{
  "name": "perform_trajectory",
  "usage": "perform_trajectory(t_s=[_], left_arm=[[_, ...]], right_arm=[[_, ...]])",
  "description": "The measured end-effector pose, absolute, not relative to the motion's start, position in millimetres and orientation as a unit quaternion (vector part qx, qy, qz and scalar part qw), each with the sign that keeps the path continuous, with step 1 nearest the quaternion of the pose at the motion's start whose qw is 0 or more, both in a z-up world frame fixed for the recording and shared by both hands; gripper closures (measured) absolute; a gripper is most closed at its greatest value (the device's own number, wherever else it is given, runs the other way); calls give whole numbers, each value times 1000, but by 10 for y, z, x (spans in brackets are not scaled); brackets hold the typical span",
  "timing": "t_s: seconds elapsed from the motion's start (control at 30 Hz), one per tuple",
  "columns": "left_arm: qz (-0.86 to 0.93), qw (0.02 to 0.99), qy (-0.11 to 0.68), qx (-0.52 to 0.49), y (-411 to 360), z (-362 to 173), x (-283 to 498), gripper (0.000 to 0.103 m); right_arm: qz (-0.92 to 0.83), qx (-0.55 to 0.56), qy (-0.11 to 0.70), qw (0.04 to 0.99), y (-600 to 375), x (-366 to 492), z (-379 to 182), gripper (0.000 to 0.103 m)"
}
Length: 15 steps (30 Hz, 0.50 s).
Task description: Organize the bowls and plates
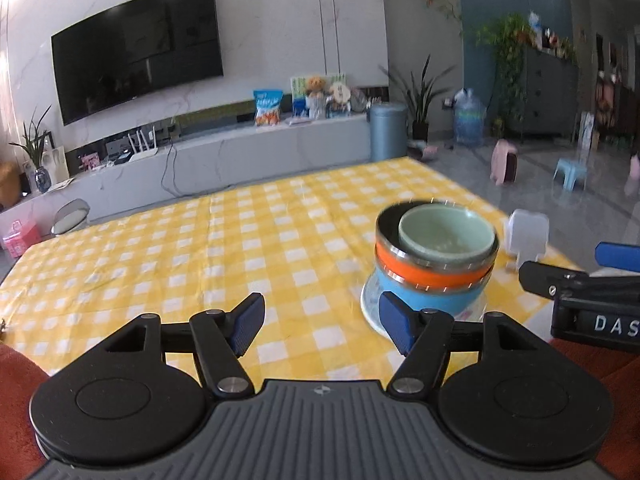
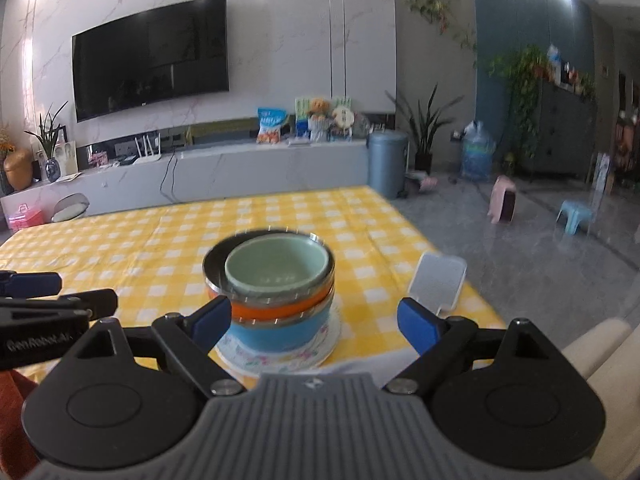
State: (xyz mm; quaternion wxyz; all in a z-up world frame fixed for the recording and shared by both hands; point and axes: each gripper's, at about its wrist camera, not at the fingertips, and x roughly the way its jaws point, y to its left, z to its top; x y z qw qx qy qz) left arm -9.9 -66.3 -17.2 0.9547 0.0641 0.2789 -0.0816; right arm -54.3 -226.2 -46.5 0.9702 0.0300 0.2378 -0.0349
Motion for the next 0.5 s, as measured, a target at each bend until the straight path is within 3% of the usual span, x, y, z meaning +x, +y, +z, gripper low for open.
perform_trajectory(t_s=[0.5], left_arm=[[-68, 946, 311, 67, -611, -274, -122, 26]], right_arm=[[-24, 45, 261, 964, -2254, -474, -528, 14]])
